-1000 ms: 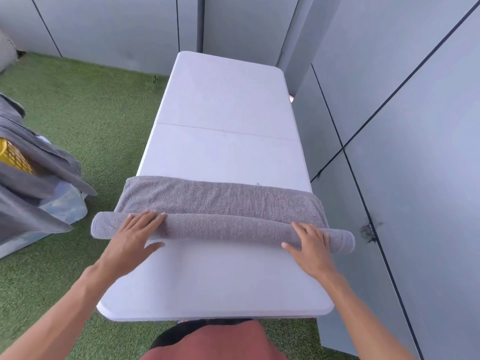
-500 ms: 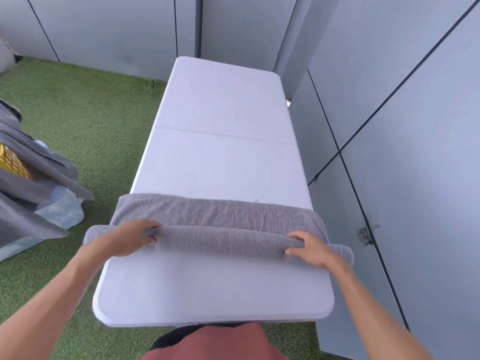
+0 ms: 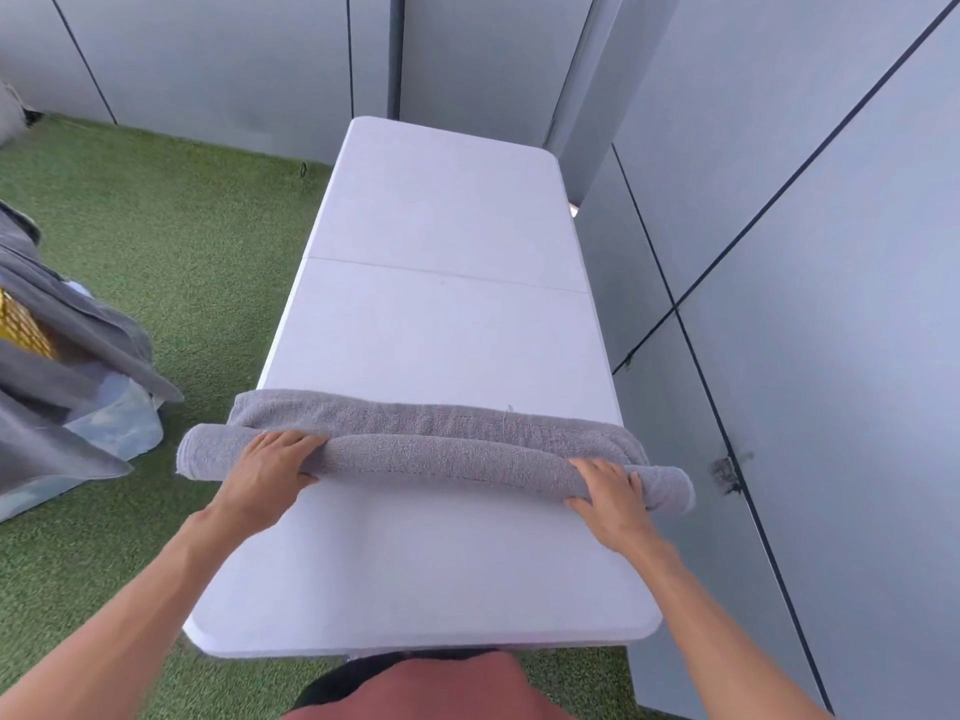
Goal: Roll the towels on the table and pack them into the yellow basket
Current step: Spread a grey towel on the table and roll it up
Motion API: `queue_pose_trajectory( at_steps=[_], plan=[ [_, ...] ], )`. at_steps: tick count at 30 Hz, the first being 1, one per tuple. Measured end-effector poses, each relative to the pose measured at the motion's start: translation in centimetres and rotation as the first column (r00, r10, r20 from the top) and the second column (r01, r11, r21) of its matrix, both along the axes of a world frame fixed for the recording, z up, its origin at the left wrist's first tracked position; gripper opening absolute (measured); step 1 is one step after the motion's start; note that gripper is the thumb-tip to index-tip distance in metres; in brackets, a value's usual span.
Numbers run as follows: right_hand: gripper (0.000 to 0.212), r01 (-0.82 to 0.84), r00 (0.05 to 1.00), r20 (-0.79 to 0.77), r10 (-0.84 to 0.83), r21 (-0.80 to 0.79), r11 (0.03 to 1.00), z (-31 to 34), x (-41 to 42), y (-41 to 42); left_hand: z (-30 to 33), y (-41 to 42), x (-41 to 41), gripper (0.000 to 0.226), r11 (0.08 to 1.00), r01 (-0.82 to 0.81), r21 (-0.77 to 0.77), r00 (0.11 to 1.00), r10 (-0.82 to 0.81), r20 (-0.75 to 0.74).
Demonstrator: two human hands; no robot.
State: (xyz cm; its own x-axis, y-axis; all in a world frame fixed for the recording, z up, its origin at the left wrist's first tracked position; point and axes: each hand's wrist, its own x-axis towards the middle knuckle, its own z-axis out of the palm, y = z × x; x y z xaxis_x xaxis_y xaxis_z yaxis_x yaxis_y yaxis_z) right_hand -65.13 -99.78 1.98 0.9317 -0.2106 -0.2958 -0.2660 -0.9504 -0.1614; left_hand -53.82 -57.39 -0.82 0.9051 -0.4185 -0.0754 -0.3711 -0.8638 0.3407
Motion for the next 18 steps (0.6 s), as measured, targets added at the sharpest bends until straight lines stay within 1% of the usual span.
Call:
queue_pose_trajectory(
  at_steps=[1, 3, 4, 5, 6, 7, 8, 9, 10, 11, 13, 14, 16, 18],
  plan=[
    [0.047, -0.027, 0.997, -0.066, 0.03, 0.038, 0.999, 0.2, 0.2, -0.7, 0.3, 0.3, 0.3, 0.054, 1.0, 0.006, 0.011, 0.996, -0.005, -0.086],
    [0.041, -0.029, 0.977, -0.203, 0.069, 0.192, 0.981, 0.5, 0.4, -2.0, 0.8, 1.1, 1.0, 0.055, 0.997, 0.043, 0.059, 0.955, -0.023, -0.297],
    [0.041, 0.007, 0.968, -0.243, 0.062, 0.276, 0.961, 0.8, 0.5, -2.3, 1.0, 1.4, 1.3, 0.056, 0.996, 0.055, 0.065, 0.928, -0.027, -0.372],
    [0.044, 0.052, 0.971, -0.236, 0.03, 0.333, 0.942, 1.0, 0.6, -2.4, 1.1, 1.6, 1.6, 0.056, 0.998, 0.046, 0.036, 0.917, -0.028, -0.398],
    [0.047, 0.086, 0.986, -0.161, -0.028, 0.36, 0.929, 1.1, 0.7, -2.5, 1.1, 1.6, 1.8, 0.054, 1.0, 0.018, -0.025, 0.928, -0.026, -0.372],
    [0.047, 0.095, 0.995, -0.02, -0.094, 0.337, 0.937, 1.0, 0.6, -2.3, 1.1, 1.5, 1.7, 0.05, 0.995, -0.021, -0.101, 0.956, -0.009, -0.292],
    [0.047, 0.093, 0.983, 0.127, -0.132, 0.275, 0.957, 0.8, 0.4, -2.1, 1.1, 1.3, 1.5, 0.047, 0.986, -0.048, -0.163, 0.984, 0.018, -0.178],
    [0.047, 0.096, 0.967, 0.215, -0.14, 0.205, 0.974, 0.7, 0.1, -1.8, 0.9, 1.3, 1.1, 0.047, 0.982, -0.05, -0.185, 0.997, 0.037, -0.07],
    [0.051, 0.092, 0.965, 0.229, -0.125, 0.148, 0.985, 0.6, -0.3, -1.4, 0.6, 1.3, 0.7, 0.051, 0.986, -0.033, -0.166, 0.999, 0.036, 0.015],
    [0.059, 0.076, 0.978, 0.185, -0.093, 0.095, 0.993, 0.5, -0.8, -1.1, 0.1, 1.4, 0.2, 0.058, 0.992, -0.006, -0.129, 0.998, 0.014, 0.062],
    [0.075, 0.017, 0.998, 0.06, -0.015, -0.021, 1.0, 0.0, -1.6, -0.9, -0.8, 1.7, -0.5, 0.073, 0.998, 0.053, -0.04, 0.995, -0.049, 0.088],
    [0.078, 0.005, 0.999, 0.034, -0.003, -0.061, 0.998, -0.3, -1.6, -0.9, -1.2, 1.7, -0.6, 0.077, 0.998, 0.066, -0.01, 0.994, -0.064, 0.088],
    [0.074, 0.018, 0.997, 0.075, -0.012, -0.085, 0.996, -0.5, -1.3, -0.6, -1.4, 1.3, -0.5, 0.08, 0.999, 0.046, 0.016, 0.994, -0.048, 0.1],
    [0.065, 0.049, 0.994, 0.101, -0.042, -0.072, 0.996, -0.3, -0.8, -0.2, -1.2, 0.7, -0.3, 0.075, 1.0, 0.012, 0.022, 0.99, -0.015, 0.138]
  ],
)
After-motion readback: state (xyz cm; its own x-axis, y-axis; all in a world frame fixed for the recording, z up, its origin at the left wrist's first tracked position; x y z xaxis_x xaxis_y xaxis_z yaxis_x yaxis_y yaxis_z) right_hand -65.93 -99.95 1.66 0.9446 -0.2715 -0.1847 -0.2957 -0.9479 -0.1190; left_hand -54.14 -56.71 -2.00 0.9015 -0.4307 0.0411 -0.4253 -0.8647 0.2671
